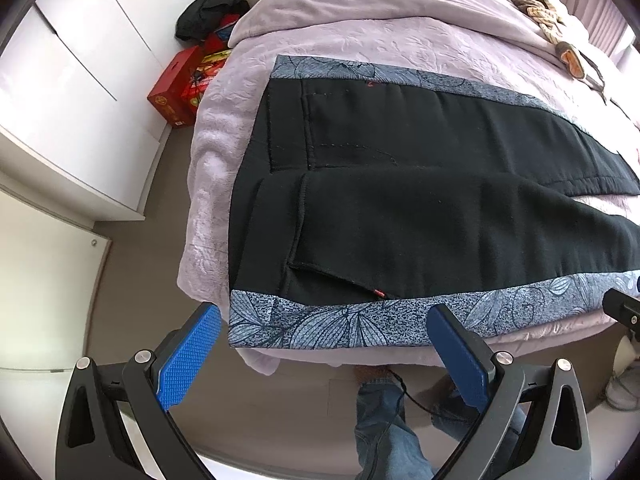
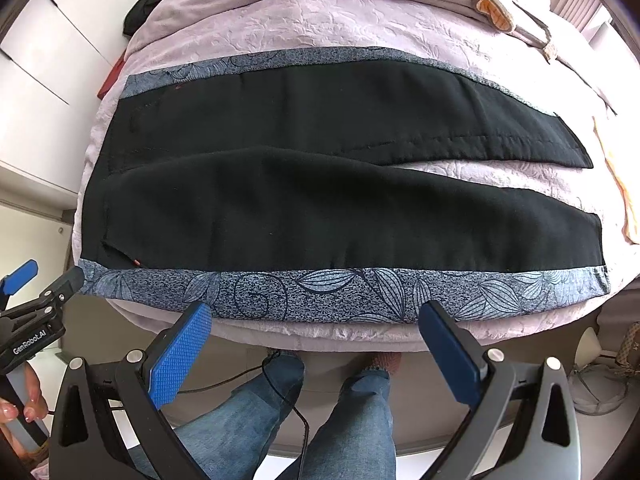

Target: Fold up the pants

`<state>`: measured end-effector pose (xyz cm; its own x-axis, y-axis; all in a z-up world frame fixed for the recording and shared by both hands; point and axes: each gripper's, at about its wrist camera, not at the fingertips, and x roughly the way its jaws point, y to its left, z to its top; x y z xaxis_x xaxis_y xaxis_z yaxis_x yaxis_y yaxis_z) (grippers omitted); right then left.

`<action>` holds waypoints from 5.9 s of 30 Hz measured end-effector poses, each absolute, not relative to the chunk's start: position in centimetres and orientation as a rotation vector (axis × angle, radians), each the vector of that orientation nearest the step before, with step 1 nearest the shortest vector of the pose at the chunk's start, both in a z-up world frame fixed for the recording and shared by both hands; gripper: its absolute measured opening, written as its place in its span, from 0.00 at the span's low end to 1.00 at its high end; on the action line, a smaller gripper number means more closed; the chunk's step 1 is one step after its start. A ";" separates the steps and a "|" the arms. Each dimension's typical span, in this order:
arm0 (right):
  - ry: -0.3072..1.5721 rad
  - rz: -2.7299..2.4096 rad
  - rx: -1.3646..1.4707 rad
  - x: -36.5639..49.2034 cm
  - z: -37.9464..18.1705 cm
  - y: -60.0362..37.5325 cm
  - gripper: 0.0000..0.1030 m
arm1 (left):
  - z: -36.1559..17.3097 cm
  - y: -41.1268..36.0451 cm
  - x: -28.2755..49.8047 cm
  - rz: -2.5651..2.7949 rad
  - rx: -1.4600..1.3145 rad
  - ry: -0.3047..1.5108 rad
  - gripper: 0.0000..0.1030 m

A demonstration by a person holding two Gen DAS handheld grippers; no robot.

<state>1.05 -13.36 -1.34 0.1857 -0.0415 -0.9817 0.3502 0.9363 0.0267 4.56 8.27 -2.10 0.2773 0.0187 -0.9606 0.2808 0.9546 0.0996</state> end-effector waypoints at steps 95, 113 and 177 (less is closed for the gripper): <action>1.015 0.239 1.057 1.1 -6.6 -23.3 0.06 | -0.8 7.3 15.5 -0.392 -0.122 1.152 0.32; 1.265 0.314 0.930 18.9 -12.5 -28.2 0.87 | -6.9 4.6 27.5 -0.074 0.063 1.075 0.64; 1.041 -0.142 0.710 -2.1 -3.2 -68.2 0.51 | -5.9 -35.1 16.2 -0.485 0.245 1.223 0.43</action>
<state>-2.10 -68.22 -3.21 0.5183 0.2154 -0.8276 0.4295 0.7713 0.4697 16.22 -35.14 -5.90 0.2566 -0.2241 -0.9402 0.4812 0.8733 -0.0768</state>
